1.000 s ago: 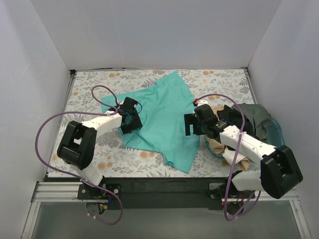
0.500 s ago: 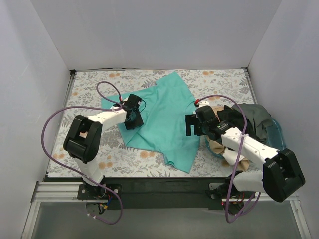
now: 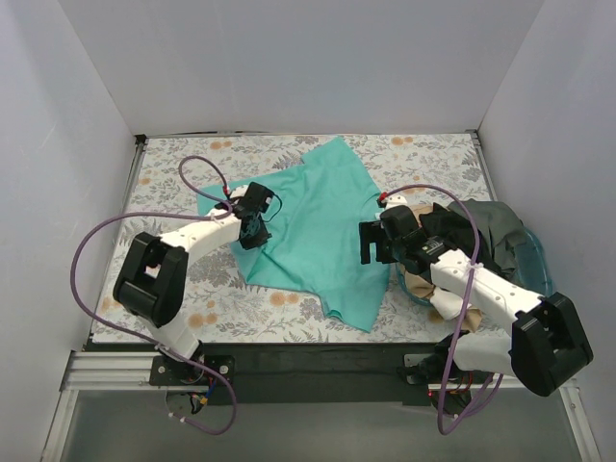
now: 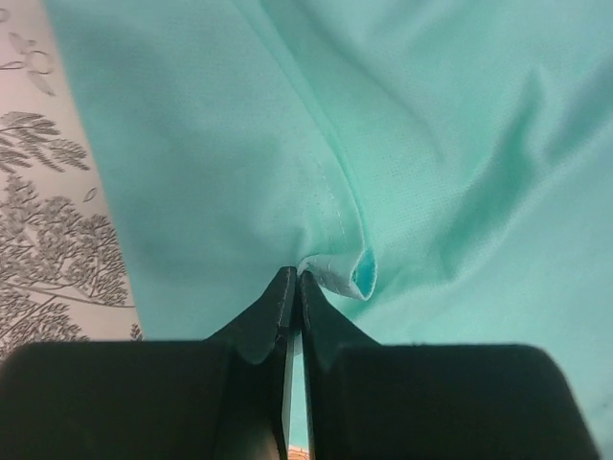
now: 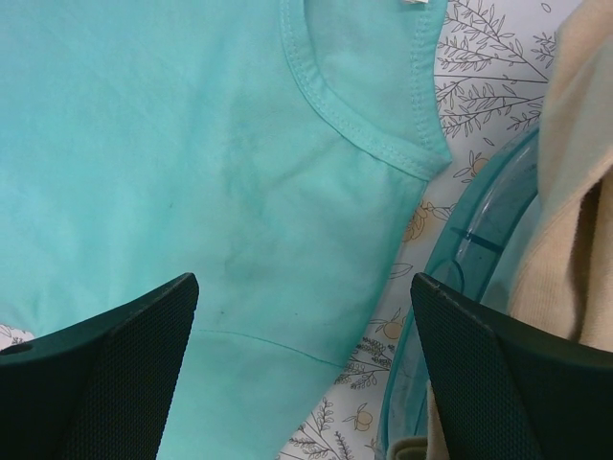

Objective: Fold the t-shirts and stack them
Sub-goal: Flatten the tshirt out

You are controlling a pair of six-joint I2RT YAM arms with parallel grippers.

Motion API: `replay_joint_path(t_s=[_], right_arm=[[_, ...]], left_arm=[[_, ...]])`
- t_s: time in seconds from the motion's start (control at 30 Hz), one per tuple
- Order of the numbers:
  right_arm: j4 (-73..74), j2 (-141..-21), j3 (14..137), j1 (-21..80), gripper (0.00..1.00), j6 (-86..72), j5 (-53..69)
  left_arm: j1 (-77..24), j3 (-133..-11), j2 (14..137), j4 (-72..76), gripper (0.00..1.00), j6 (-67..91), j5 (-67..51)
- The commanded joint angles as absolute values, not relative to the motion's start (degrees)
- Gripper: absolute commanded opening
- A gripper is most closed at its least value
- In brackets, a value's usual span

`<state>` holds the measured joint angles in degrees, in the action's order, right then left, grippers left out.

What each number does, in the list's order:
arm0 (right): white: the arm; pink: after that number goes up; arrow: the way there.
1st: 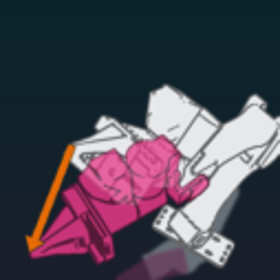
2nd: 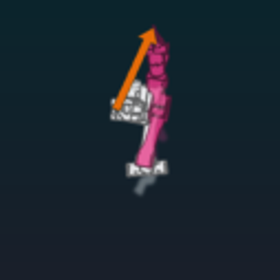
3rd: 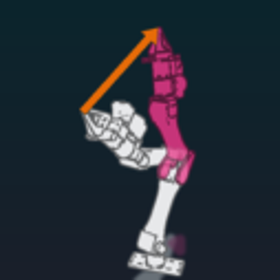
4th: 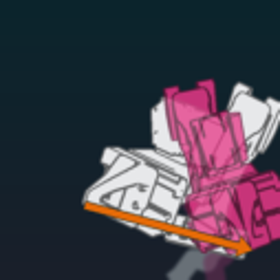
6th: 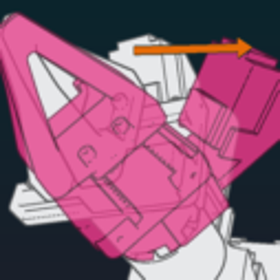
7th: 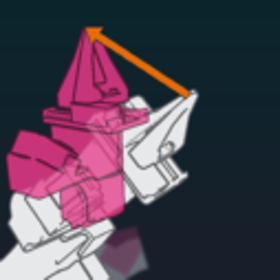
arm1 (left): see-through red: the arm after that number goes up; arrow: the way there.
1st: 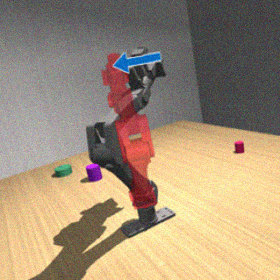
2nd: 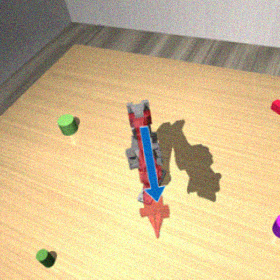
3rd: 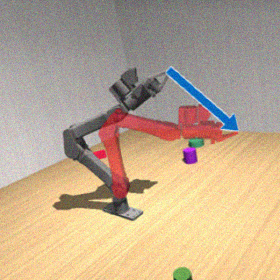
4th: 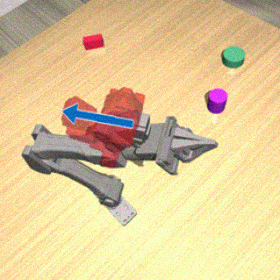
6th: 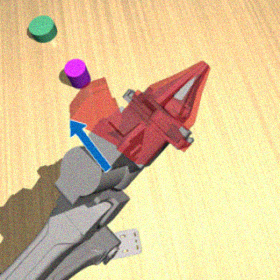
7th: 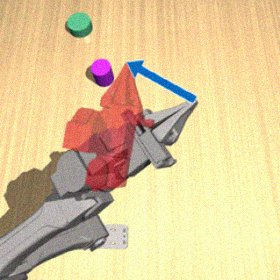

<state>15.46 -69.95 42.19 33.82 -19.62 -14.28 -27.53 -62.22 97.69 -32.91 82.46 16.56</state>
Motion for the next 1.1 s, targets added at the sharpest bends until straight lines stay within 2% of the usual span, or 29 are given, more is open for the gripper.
replay_joint_path(t_s=[0.0,0.27,0.53,0.67,0.8,1.07], right_arm=[[15.91,-68.47,41.48,33.75,0.98,-19.6,-14.78],[15.82,-67.94,40.43,34.89,0.96,-18.9,-9.59],[23.98,-67.41,40.61,50.34,0.97,-21.0,-14.67],[29.43,-66.27,38.5,58.43,0.98,-23.72,-12.66],[33.74,-63.46,36.3,65.46,0.98,-31.7,-12.3],[36.47,-57.75,30.15,66.45,0.96,-41.39,-15.28]], left_arm=[[-27.6,-59.52,88.71,-34.71,0.0,85.86,21.88],[-27.6,-47.12,74.28,-36.82,0.0,95.78,26.01],[-27.25,-34.21,61.27,-43.41,0.0,108.43,29.52],[-27.16,-30.07,52.67,-42.54,0.0,109.95,29.01],[-27.07,-28.48,48.7,-40.25,0.0,109.34,27.95],[-27.07,-29.88,47.63,-45.88,0.0,114.87,32.69]])
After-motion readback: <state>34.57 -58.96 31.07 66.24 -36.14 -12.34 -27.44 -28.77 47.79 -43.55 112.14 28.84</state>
